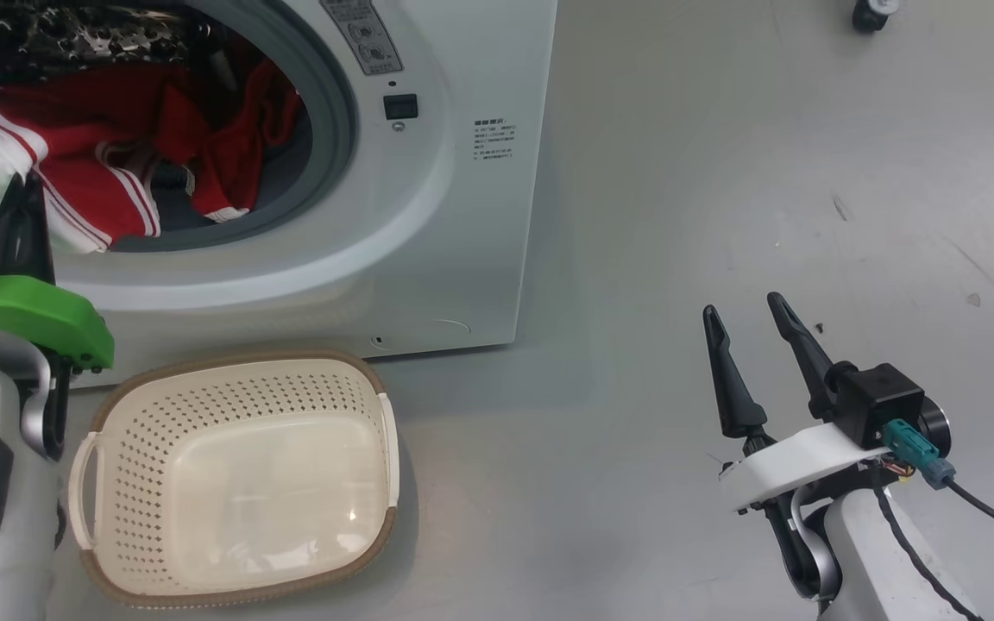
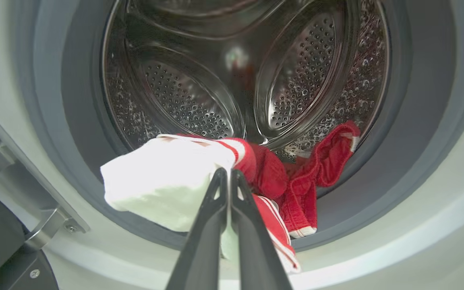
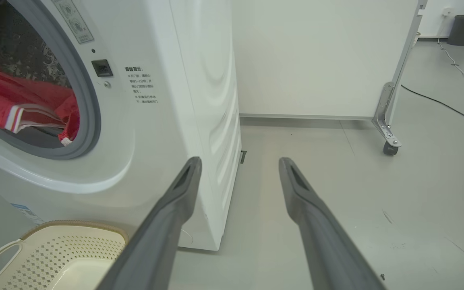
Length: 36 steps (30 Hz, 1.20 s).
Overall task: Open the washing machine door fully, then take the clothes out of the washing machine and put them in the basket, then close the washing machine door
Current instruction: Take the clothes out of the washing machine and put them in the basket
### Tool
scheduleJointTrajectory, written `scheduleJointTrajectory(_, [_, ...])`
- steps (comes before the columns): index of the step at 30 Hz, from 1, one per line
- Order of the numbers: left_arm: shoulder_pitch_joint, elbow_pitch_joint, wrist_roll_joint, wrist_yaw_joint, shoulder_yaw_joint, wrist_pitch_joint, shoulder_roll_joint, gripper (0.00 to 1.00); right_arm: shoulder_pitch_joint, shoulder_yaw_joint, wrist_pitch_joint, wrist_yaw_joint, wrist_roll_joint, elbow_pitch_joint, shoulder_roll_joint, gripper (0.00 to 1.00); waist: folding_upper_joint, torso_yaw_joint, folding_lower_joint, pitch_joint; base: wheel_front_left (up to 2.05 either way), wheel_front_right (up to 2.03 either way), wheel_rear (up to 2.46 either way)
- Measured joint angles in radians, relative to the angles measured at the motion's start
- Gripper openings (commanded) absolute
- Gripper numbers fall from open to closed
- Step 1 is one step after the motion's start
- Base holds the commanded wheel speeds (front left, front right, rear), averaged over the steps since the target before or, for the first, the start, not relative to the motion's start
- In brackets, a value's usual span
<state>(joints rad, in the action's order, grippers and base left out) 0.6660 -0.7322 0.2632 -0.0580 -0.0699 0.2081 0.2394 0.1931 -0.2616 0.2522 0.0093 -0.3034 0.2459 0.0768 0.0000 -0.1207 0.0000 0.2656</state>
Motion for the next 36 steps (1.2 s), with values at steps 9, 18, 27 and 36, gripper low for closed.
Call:
scheduleJointTrajectory(9, [-0.058, 0.122, 0.007, 0.000, 0.014, 0.041, -0.017, 0.00, -0.024, 0.003, 0.000, 0.007, 0.001, -0.001, -0.001, 1.00, 0.0000, 0.012, 0.0000, -0.027, 0.00, 0.00, 0.00])
scheduleJointTrajectory(18, [-0.097, 0.311, 0.005, 0.000, 0.028, 0.044, -0.032, 0.00, -0.039, 0.015, 0.000, 0.007, 0.004, -0.002, -0.001, 1.00, 0.0000, 0.020, 0.0000, -0.038, 0.00, 0.00, 0.00])
scheduleJointTrajectory(27, [-0.135, 0.550, -0.010, 0.014, 0.070, 0.049, -0.041, 0.00, -0.044, 0.021, 0.000, 0.010, 0.005, -0.006, -0.002, 1.00, 0.0000, 0.026, 0.0000, -0.047, 0.00, 0.00, 0.00])
scheduleJointTrajectory(36, [-0.234, 0.603, -0.014, 0.022, 0.061, 0.049, -0.053, 0.00, -0.059, 0.023, 0.000, 0.016, 0.008, -0.006, -0.003, 1.00, 0.0000, 0.029, 0.0000, -0.052, 0.00, 0.00, 0.00])
